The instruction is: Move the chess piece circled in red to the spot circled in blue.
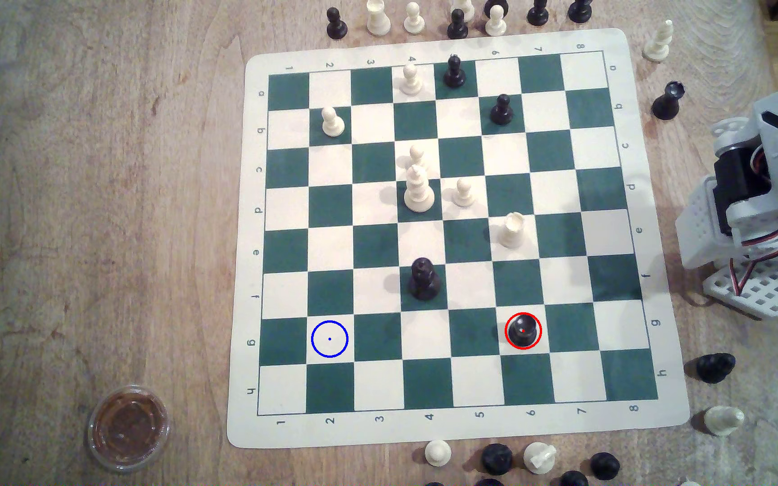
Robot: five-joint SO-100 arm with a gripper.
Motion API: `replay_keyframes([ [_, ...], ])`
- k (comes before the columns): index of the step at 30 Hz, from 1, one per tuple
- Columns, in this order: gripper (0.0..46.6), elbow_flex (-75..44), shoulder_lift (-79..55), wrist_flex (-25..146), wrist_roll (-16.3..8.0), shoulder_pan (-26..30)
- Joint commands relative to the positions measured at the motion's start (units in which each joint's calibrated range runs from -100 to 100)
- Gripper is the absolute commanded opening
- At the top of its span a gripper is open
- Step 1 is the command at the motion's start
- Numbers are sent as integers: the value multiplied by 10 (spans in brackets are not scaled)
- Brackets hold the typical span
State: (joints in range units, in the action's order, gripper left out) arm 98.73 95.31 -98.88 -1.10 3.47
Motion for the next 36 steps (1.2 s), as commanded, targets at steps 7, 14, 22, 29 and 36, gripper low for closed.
replay_keyframes([
  [7,59,13,4,263,1,1],
  [14,58,-7,4,564,-2,2],
  [22,58,-194,4,1090,-3,-10],
  [29,56,-318,-37,1421,-4,50],
  [36,56,-355,-68,1573,-8,107],
])
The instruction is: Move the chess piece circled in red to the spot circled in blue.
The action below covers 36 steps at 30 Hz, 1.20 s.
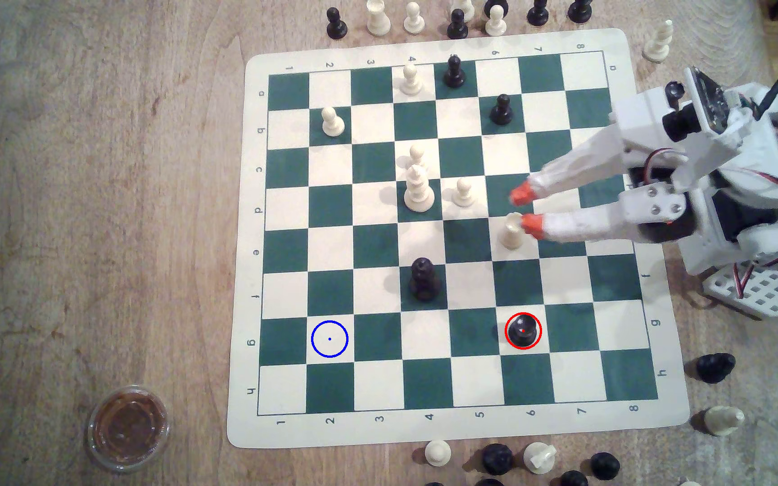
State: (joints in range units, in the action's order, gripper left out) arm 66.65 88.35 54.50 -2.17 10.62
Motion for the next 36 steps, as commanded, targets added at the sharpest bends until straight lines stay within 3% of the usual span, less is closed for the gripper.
replay_keyframes([
  [1,57,-29,0,43,2,44],
  [4,47,-32,-43,66,-1,63],
  [8,106,-27,-90,74,-5,67],
  [9,143,-29,-117,76,-5,73],
  [15,193,-34,-164,108,-1,72],
  [23,181,-27,-270,113,9,59],
  [36,171,-48,-440,9,-1,98],
])
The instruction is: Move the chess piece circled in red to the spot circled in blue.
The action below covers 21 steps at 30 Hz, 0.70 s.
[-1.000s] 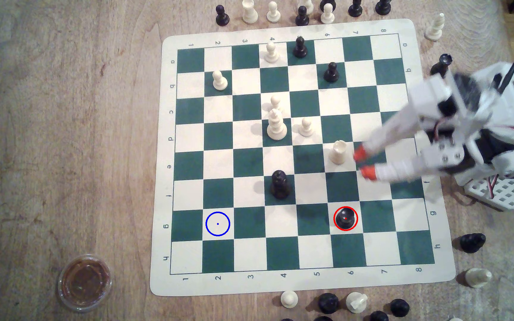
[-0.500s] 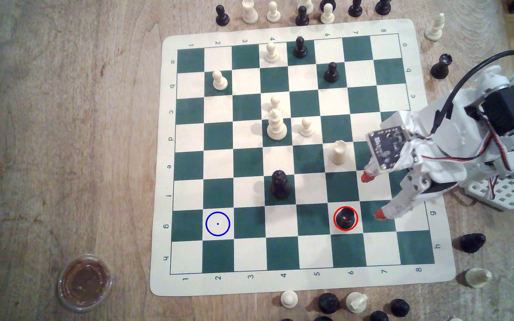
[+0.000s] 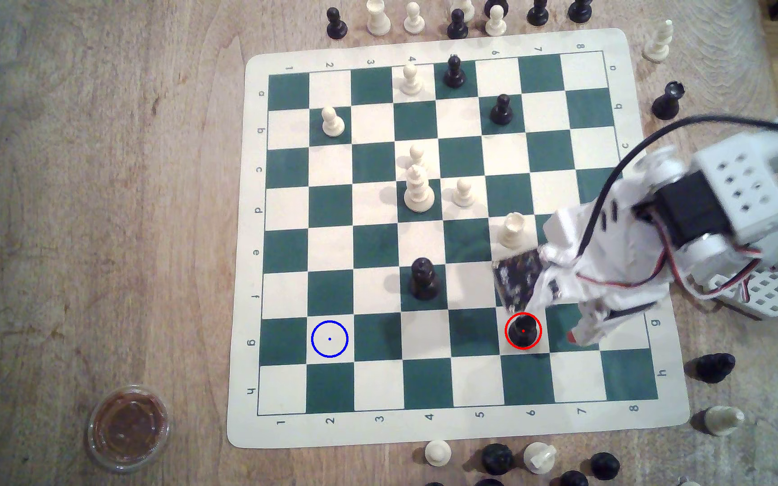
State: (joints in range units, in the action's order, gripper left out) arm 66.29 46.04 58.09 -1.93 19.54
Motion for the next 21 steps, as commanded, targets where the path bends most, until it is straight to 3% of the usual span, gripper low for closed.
replay_keyframes([
  [1,171,-46,-24,-31,-4,10],
  [21,128,-141,-138,-65,0,-3],
])
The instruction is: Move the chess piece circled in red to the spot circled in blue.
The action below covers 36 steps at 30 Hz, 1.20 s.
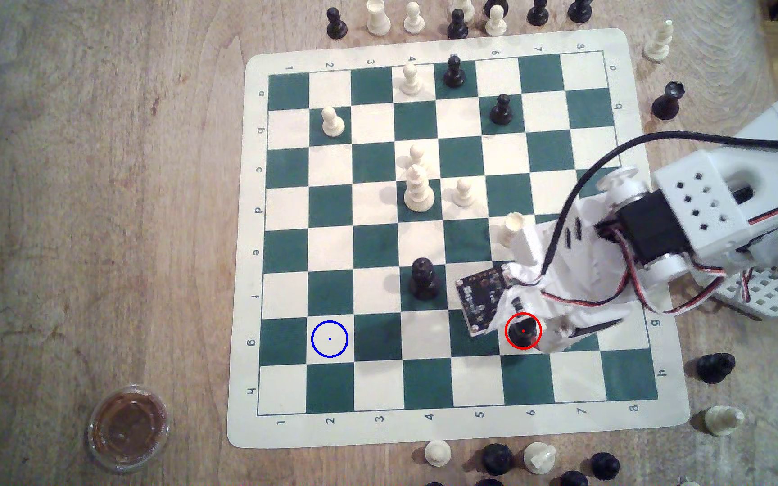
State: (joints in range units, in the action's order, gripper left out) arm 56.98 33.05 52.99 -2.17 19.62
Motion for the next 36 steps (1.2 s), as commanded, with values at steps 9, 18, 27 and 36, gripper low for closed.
replay_keyframes([
  [9,122,-44,-28,-36,-1,-2],
  [18,90,-43,-39,-46,-2,3],
  [27,16,-46,-30,-39,-4,8],
  [36,4,-238,-44,84,-12,11],
])
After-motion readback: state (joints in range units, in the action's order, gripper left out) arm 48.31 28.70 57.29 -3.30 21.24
